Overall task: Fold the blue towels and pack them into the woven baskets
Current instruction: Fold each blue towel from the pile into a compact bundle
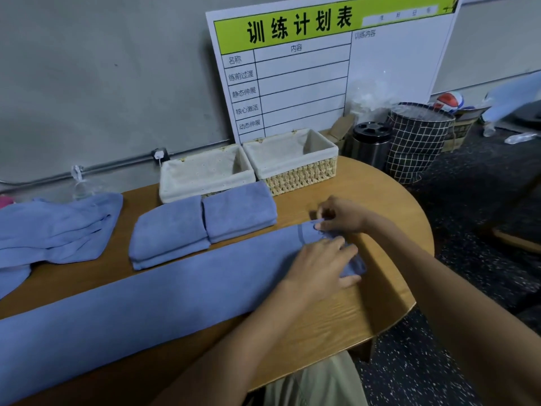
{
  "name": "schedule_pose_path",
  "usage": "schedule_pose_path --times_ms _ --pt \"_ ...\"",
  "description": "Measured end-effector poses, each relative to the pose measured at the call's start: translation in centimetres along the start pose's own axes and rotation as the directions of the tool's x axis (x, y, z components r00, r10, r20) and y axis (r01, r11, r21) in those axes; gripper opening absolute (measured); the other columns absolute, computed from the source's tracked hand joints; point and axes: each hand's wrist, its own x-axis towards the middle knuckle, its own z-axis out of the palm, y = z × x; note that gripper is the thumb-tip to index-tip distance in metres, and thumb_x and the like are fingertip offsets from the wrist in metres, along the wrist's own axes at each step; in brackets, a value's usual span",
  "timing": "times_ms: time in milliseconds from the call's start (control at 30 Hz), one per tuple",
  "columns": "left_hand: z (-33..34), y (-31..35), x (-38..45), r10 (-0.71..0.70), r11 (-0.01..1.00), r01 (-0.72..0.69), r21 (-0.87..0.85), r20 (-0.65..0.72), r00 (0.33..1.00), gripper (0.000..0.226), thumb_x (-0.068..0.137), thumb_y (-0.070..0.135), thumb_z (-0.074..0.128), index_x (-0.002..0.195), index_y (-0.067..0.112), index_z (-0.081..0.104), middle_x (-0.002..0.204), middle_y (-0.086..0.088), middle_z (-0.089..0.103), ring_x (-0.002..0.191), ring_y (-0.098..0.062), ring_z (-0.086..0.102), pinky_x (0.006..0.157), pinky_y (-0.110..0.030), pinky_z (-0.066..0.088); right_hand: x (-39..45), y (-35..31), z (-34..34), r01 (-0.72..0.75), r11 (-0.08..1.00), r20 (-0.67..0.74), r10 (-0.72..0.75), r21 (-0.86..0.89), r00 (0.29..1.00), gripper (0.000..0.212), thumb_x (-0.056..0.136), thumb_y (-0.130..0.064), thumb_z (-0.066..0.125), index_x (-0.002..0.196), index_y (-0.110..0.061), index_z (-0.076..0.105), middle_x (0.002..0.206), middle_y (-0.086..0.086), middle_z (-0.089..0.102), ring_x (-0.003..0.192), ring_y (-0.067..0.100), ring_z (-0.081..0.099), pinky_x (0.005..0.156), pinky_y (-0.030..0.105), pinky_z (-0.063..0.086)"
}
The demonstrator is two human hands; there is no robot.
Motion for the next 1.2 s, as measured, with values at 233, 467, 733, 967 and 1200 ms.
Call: schedule_pose_path --times_ms 233,467,733,967,1200 --pt "-2.0 0.3 1.5 0.211 0.963 -0.214 0.161 0.036 0.977 0.055 0.084 0.01 0.065 0.134 0.013 0.042 0.085 -0.011 0.059 0.065 -0.028 0.058 0.048 -0.034 0.042 0.2 0.0 -0.3 0.011 0.978 0.016 -0.015 0.208 1.0 0.012 0.091 -0.015 0.07 0.088 -0.016 0.058 0.08 -0.004 0.06 0.072 0.008 0.052 0.07 0.027 0.042" --pt "-2.5 0.0 0.9 0.235 0.966 -0.233 0.111 -0.003 0.972 0.059 0.095 0.01 0.056 0.145 0.029 0.033 0.093 -0.011 0.055 0.065 -0.027 0.055 0.051 -0.034 0.043 -0.1 0.2 -1.0 -0.049 0.886 0.025 0.042 0.46 0.999 0.019 0.091 -0.011 0.07 0.107 -0.005 0.062 0.102 0.015 0.068 0.089 0.016 0.062 0.076 0.024 0.051" --pt "-2.1 -1.1 -0.2 -0.03 0.967 -0.002 -0.253 -0.123 0.992 0.016 0.094 0.023 0.059 0.086 0.01 0.063 0.087 -0.001 0.045 0.07 -0.021 0.05 0.061 -0.036 0.037 -0.3 0.0 -1.0 -0.016 0.797 -0.011 0.029 0.604 1.0 0.013 0.094 -0.003 0.063 0.104 -0.005 0.071 0.113 0.02 0.069 0.103 0.022 0.063 0.094 0.036 0.049" --pt "-0.4 -1.4 -3.2 -0.379 0.828 0.143 -0.541 -0.353 0.856 0.041 0.082 0.015 0.08 0.067 0.017 0.042 0.068 0.01 0.042 0.06 -0.014 0.044 0.055 -0.017 0.033 0.0 -1.5 -0.7 -0.116 0.588 0.075 0.094 0.801 0.993 0.016 0.097 -0.014 0.058 0.102 -0.011 0.073 0.102 0.016 0.063 0.083 0.027 0.052 0.074 0.031 0.045" --pt "-2.1 -3.0 -7.1 -0.535 0.742 0.076 -0.666 -0.521 0.665 0.016 0.089 0.002 0.065 0.099 0.012 0.07 0.099 0.005 0.07 0.095 -0.001 0.063 0.082 -0.01 0.044 0.1 -4.4 -1.7 -0.2 0.22 0.224 -0.09 0.955 0.97 0.038 0.092 0.006 0.034 0.118 -0.002 0.061 0.104 0.02 0.072 0.099 0.026 0.072 0.09 0.033 0.058"
